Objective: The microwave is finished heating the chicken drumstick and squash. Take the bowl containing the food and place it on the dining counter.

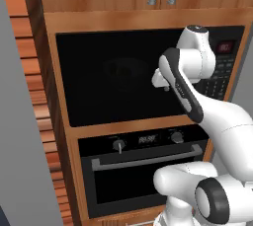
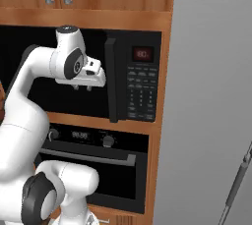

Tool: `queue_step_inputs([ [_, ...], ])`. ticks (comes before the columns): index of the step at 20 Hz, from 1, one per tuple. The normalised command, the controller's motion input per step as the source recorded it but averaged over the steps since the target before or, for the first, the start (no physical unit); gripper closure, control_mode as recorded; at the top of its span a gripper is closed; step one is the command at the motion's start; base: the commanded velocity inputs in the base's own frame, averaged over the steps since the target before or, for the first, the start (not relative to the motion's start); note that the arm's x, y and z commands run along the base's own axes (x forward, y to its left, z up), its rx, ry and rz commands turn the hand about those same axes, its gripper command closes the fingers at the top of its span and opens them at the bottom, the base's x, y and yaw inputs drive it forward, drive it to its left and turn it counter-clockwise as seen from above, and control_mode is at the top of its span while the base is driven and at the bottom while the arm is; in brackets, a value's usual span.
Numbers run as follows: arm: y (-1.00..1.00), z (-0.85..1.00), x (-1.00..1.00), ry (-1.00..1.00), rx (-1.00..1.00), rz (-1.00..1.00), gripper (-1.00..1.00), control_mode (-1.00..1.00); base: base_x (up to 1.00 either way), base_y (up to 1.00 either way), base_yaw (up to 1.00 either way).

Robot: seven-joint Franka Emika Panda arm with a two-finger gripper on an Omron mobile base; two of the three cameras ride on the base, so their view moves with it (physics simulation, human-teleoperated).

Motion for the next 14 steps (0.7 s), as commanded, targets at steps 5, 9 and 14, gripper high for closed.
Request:
queue_step_inputs([
  [5, 0.00, 0.00, -0.41, 0.00, 0.00, 0.00, -1.00, -1.00, 0.00, 0.00, 0.00],
  [9, 0.00, 0.00, -0.07, 0.00, 0.00, 0.00, -1.00, 1.00, -0.13, 0.00, 0.00],
  [14, 0.00, 0.00, 0.00, 0.00, 0.00, 0.00, -1.00, 1.00, -0.53, -0.11, 0.00],
])
